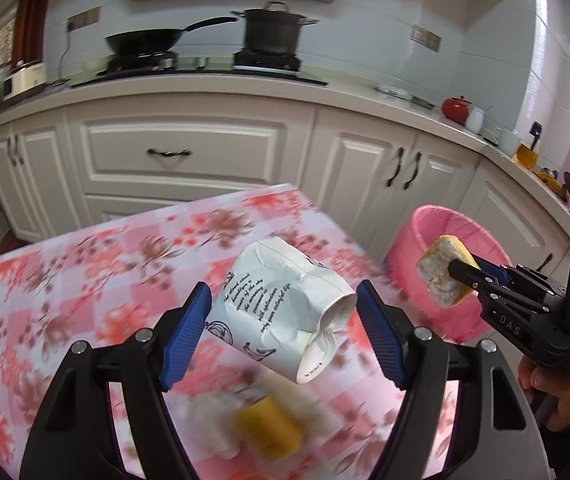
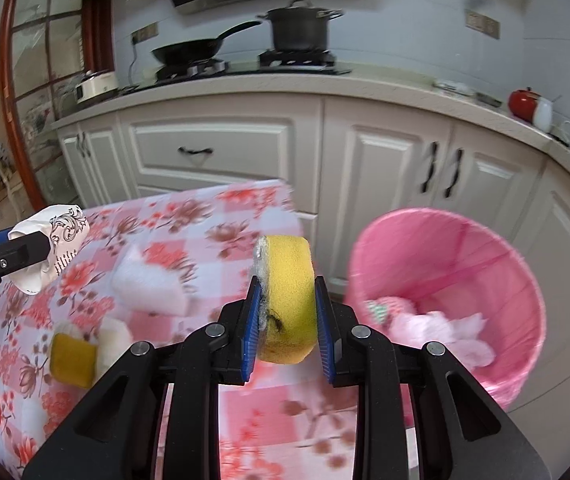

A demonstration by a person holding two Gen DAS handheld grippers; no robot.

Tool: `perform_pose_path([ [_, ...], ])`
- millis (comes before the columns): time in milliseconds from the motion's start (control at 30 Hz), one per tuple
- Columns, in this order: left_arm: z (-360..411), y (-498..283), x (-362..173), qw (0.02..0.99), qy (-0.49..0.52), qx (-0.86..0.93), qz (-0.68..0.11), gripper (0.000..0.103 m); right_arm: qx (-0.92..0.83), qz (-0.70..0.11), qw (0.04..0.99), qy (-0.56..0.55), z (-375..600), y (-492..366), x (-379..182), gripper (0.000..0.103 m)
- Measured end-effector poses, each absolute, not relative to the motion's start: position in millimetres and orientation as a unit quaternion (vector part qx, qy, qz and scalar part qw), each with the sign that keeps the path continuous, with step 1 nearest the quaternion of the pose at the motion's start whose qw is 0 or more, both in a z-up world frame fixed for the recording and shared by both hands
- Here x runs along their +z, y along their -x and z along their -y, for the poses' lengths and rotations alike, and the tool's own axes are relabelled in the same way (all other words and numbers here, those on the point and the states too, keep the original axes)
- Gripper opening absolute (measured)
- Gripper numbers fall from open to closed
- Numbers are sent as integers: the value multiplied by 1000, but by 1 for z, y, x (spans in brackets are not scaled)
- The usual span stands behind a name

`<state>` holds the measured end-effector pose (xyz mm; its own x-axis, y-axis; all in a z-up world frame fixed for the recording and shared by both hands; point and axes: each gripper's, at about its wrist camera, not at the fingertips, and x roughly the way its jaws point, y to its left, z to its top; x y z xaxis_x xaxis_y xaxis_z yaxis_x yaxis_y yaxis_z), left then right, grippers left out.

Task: Collect trash
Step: 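Carry the paper cup and yellow sponge over the pink wastebasket with both tools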

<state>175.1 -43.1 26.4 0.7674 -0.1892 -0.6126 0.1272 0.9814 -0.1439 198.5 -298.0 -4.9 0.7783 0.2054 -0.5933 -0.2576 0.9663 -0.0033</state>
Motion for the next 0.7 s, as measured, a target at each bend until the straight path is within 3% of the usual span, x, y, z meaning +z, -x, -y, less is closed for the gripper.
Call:
perform_pose_path([
  [700,211,-257,50,920,20,-210,-329,72,22,-301,954,-1,431,-230,10,26],
])
